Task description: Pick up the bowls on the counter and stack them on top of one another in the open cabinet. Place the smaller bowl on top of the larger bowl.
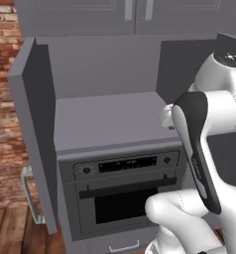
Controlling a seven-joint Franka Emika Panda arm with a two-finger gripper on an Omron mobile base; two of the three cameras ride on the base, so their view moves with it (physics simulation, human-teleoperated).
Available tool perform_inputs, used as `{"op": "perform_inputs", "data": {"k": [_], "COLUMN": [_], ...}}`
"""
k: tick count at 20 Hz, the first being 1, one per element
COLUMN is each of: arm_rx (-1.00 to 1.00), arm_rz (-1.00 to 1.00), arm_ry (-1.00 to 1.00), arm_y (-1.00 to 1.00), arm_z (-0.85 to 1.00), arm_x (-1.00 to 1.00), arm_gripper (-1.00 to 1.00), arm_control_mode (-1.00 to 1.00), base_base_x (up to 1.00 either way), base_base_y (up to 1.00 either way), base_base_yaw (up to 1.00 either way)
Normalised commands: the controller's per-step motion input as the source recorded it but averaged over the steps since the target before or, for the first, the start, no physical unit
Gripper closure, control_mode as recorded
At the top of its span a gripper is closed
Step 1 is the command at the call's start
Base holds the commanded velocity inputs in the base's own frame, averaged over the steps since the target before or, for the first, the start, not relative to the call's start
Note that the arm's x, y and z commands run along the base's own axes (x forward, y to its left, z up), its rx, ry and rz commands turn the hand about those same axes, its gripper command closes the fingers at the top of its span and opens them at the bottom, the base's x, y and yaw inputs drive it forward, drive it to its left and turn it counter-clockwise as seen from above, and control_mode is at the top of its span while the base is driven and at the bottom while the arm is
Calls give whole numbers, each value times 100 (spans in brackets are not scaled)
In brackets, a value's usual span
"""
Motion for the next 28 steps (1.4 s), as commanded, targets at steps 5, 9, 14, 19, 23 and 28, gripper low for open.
{"op": "perform_inputs", "data": {"k": [5,9,14,19,23,28], "arm_rx": [0,0,0,0,0,0], "arm_rz": [0,0,0,0,0,0], "arm_ry": [0,0,0,0,0,0], "arm_y": [0,0,0,0,0,0], "arm_z": [0,0,0,0,0,0], "arm_x": [0,0,0,0,0,0], "arm_gripper": [-100,-100,-100,-100,-100,-100], "arm_control_mode": [100,100,100,100,100,100], "base_base_x": [-54,-57,-61,-38,-17,-11], "base_base_y": [8,10,1,-43,-61,-62], "base_base_yaw": [-7,-6,-5,-2,0,0]}}
